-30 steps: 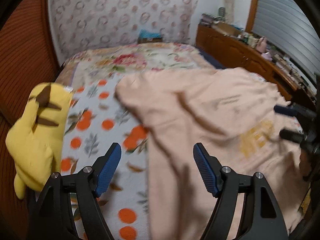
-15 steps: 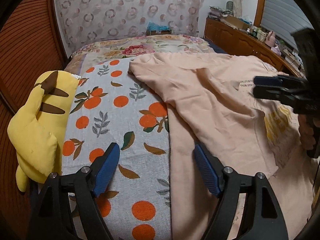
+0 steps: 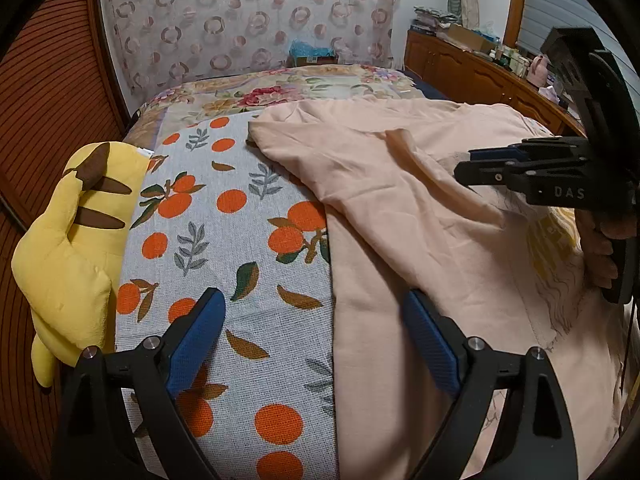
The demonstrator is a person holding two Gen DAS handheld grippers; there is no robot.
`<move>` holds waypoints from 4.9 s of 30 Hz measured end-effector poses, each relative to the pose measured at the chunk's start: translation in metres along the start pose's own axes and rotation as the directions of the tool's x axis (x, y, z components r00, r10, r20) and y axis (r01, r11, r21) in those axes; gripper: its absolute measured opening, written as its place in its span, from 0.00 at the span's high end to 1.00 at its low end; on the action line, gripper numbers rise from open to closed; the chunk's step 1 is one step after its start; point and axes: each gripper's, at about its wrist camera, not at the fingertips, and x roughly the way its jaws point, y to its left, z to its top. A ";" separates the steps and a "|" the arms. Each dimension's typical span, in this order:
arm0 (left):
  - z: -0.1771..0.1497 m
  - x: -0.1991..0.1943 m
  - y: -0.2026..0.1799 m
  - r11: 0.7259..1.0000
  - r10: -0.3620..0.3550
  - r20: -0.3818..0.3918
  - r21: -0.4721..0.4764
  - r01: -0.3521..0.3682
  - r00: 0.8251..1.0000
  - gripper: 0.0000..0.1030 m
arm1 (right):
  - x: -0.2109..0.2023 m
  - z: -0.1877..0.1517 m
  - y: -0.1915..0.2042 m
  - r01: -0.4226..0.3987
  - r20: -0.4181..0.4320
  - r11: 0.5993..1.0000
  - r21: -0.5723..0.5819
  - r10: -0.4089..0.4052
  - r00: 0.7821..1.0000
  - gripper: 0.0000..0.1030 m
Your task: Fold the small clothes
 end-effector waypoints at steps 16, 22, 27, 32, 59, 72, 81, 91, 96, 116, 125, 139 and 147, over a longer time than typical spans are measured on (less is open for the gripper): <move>0.000 0.000 0.001 1.000 0.000 -0.001 0.000 0.000 1.000 0.11 | -0.028 -0.011 -0.011 0.009 0.096 0.999 0.034 -0.013 0.995 0.96; 0.000 0.000 0.001 1.000 0.001 -0.001 0.001 -0.001 1.000 0.11 | -0.028 -0.021 -0.009 0.056 0.056 0.998 0.035 -0.057 0.997 0.96; 0.000 0.000 0.000 1.000 0.001 -0.001 0.000 -0.001 1.000 0.11 | -0.027 -0.024 0.000 0.103 0.056 0.995 -0.001 -0.103 0.993 0.96; 0.000 0.000 0.001 1.000 0.001 -0.001 0.000 -0.001 1.000 0.11 | -0.028 -0.028 0.007 0.145 0.070 0.989 -0.036 -0.143 0.987 0.77; 0.009 -0.058 -0.044 0.998 -0.060 0.299 -0.014 0.067 0.953 0.11 | -0.075 -0.047 -0.041 0.154 0.103 0.983 0.098 -0.164 0.981 0.33; 0.007 -0.073 -0.098 0.995 -0.096 0.333 0.048 0.084 0.938 0.11 | -0.165 -0.125 -0.118 0.291 0.129 0.927 0.236 -0.327 0.936 0.33; 0.004 -0.083 -0.127 0.991 -0.126 0.347 0.095 0.098 0.929 0.11 | -0.169 -0.151 -0.162 0.365 0.056 0.867 0.339 -0.406 0.912 0.33; 0.001 -0.081 -0.143 0.988 -0.143 0.326 0.109 0.113 0.935 0.11 | -0.161 -0.141 -0.188 0.353 -0.010 0.829 0.433 -0.387 0.922 0.49; -0.001 -0.076 -0.143 0.987 -0.149 0.314 0.097 0.125 0.938 0.11 | -0.164 -0.137 -0.184 0.389 -0.031 0.832 0.395 -0.411 0.911 0.62; -0.009 -0.073 -0.144 0.987 -0.156 0.301 0.079 0.138 0.941 0.11 | -0.209 -0.094 -0.072 0.231 0.253 0.961 0.150 -0.263 0.931 0.97; -0.011 -0.074 -0.141 0.988 -0.152 0.305 0.064 0.139 0.940 0.11 | -0.211 -0.108 -0.060 0.195 0.241 0.970 0.143 -0.225 0.944 0.54; -0.012 -0.074 -0.136 0.989 -0.148 0.306 0.048 0.140 0.940 0.11 | -0.154 -0.125 -0.082 0.176 0.008 0.966 0.188 -0.180 0.984 0.65; -0.013 -0.074 -0.131 0.990 -0.142 0.306 0.035 0.137 0.941 0.11 | -0.151 -0.101 -0.064 0.212 0.024 0.972 0.106 -0.216 0.976 0.96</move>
